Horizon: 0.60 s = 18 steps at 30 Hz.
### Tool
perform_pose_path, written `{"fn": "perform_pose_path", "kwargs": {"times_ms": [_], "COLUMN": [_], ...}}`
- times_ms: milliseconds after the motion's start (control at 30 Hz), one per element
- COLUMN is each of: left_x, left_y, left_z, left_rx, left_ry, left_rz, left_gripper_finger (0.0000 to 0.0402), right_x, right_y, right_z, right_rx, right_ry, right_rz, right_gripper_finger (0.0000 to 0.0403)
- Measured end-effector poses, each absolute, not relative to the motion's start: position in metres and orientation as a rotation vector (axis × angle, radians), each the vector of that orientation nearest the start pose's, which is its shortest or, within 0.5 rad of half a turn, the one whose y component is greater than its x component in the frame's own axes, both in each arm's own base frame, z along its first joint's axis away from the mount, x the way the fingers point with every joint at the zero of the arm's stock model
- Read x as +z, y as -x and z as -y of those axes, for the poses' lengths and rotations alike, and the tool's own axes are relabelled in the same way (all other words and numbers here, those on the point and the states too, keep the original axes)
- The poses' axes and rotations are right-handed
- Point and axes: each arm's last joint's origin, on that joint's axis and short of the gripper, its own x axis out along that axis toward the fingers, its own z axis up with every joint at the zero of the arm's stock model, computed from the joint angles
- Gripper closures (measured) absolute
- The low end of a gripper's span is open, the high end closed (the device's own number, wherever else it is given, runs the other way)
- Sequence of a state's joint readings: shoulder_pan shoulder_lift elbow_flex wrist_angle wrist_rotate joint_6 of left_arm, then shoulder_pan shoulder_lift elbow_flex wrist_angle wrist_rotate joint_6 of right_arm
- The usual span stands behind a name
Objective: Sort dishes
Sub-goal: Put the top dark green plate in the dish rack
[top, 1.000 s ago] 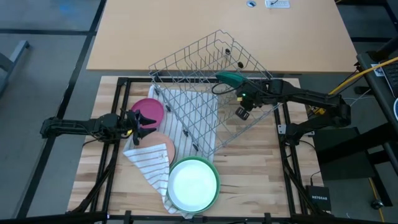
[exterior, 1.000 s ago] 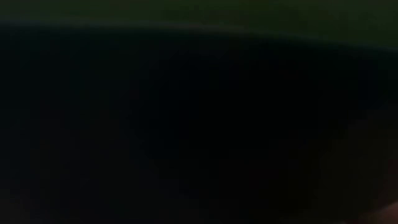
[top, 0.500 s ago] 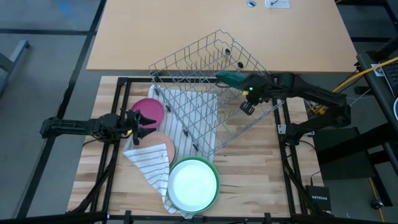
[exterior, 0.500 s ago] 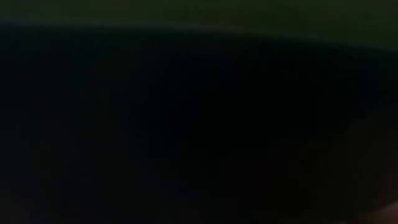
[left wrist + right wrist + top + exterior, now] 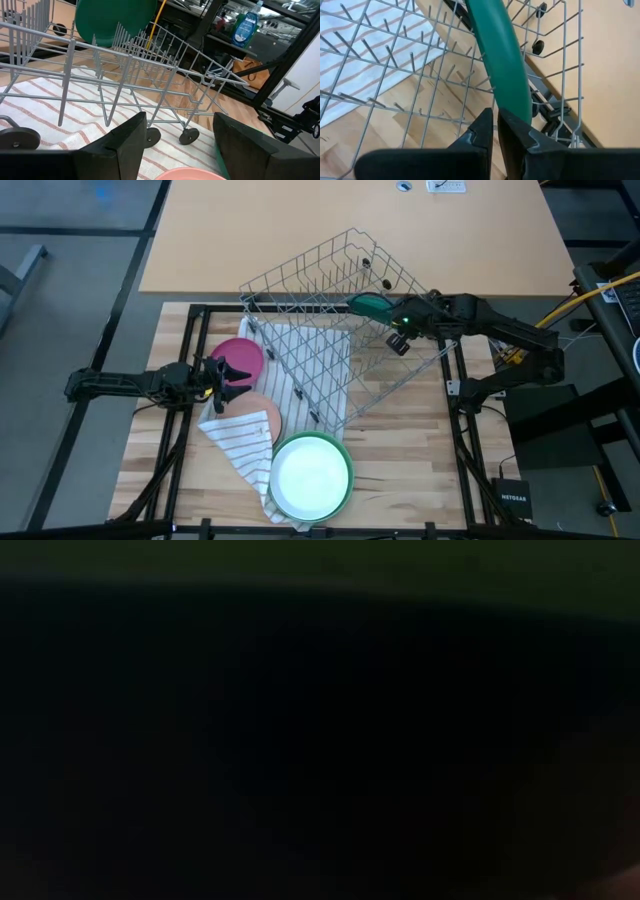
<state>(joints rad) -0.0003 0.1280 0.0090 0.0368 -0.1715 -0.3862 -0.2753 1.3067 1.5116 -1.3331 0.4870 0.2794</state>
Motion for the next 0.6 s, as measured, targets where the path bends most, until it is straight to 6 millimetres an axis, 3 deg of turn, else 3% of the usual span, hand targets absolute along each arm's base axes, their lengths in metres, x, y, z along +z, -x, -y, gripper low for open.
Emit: {"fn": "perform_pose_path", "kwargs": {"times_ms": [600], "left_x": [0.1599], "left_y": [-0.1045], "left_z": [-0.0049], "left_rx": [0.185], "left_ry": [0.378], "left_rz": [-0.048], "left_gripper_finger": [0.0183], "right_x": [0.3849], "right_y": [-0.2119], "right_z": [0.074], "right_rx": [-0.831], "right_ry": [-0.124], "right_rz": [-0.982], "right_gripper_finger": [0.037]}}
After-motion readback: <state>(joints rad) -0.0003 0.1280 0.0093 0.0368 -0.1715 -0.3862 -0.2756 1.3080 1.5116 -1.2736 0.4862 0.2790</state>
